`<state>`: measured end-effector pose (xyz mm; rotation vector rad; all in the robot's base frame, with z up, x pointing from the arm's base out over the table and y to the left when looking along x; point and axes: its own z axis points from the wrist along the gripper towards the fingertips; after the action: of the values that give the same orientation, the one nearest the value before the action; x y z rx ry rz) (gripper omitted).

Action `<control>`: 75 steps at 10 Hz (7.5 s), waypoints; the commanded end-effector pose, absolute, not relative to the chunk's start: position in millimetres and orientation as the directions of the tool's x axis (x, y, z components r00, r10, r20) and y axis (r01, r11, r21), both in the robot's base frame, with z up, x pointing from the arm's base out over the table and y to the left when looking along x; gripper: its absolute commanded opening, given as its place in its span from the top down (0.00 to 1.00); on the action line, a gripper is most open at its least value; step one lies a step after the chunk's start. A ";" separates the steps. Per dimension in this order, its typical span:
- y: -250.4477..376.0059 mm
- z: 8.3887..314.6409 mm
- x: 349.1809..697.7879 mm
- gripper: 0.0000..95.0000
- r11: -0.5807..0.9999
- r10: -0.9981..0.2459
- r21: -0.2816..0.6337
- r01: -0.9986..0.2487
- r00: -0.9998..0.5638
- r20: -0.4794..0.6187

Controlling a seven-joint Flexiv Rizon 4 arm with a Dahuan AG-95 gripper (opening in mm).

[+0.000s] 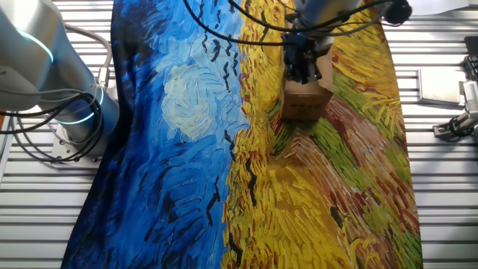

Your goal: Open a box

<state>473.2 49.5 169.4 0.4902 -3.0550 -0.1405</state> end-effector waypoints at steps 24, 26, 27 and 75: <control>85.6 137.0 444.8 1.00 0.887 -0.415 0.211 -0.410 -0.909 -0.022; 88.3 148.3 442.0 1.00 0.893 -0.413 0.194 -0.406 -0.911 -0.008; 88.3 148.3 442.0 1.00 0.896 -0.412 0.183 -0.405 -0.911 -0.001; 87.8 133.6 603.8 1.00 0.846 -0.529 0.088 -0.526 -0.849 0.007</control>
<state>602.4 88.6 136.7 0.8549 -2.9893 -0.1285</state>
